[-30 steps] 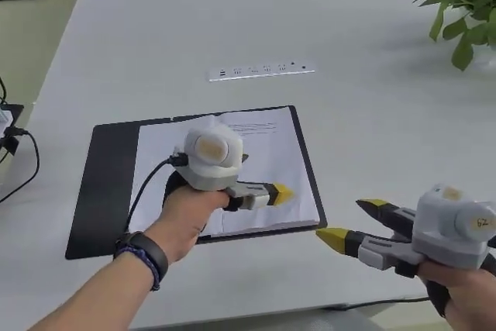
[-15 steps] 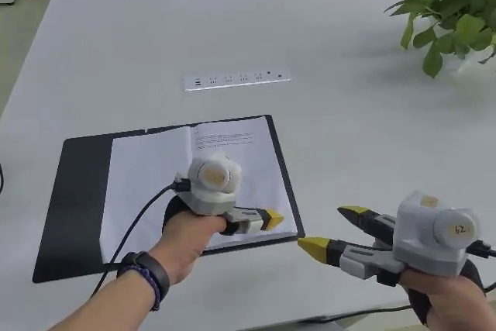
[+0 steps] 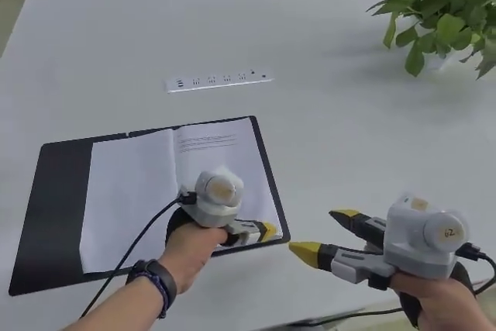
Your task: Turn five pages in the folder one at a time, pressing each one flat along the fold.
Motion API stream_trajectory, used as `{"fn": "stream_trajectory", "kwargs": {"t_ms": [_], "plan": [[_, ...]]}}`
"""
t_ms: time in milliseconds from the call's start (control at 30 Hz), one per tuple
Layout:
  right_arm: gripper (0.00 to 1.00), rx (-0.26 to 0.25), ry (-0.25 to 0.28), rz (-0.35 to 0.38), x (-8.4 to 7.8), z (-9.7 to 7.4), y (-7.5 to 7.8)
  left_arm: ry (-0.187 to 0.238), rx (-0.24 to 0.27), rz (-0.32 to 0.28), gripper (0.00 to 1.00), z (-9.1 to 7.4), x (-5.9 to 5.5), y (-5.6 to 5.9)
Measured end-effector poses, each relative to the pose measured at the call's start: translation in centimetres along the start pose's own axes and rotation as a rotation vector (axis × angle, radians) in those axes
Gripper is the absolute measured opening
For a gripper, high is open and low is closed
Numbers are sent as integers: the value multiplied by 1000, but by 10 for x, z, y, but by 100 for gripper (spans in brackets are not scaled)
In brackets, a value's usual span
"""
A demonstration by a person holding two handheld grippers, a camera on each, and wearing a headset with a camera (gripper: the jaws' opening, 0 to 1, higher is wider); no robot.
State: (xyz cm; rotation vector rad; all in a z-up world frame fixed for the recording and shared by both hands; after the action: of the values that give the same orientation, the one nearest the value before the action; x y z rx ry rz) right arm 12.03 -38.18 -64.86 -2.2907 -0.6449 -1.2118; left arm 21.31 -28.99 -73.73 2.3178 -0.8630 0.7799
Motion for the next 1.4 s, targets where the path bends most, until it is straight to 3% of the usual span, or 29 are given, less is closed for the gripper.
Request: {"fn": "stream_trajectory", "kwargs": {"t_ms": [200, 600, 767, 1067, 1133, 1400], "plan": [[65, 22, -20, -13, -2, 4, -3, -67, 55, 92, 69, 12, -15, -6], [64, 46, -40, -15, -7, 11, -6, -56, 35, 64, 67, 12, -16, -10], [64, 54, -41, -14, -7, 13, -8, -70, 31, 106, 65, 12, -18, -12], [63, 47, -37, -4, -8, 12, -3, -59, -11, 54, 67, 10, -15, -13], [63, 44, -34, 1, -9, 12, -2, -69, -53, 10, 71, 10, -14, -9], [62, 43, -30, 15, -8, 15, 0, -36, -1, -31, 68, 12, -10, -10]]}}
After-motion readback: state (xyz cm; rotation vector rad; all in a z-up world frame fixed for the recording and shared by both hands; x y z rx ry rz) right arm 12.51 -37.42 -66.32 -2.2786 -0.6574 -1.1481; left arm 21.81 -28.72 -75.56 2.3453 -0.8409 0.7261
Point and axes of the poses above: the centre of the closed fingertips' face, and the gripper's own axes: z roughly forward along the fingers, y roughly to its right, x roughly out of its top, the point moved 3 cm from there along -z, roughly backward along the fingers, and after that the axes turned 10 degrees about -z, right-handed, at the moved point
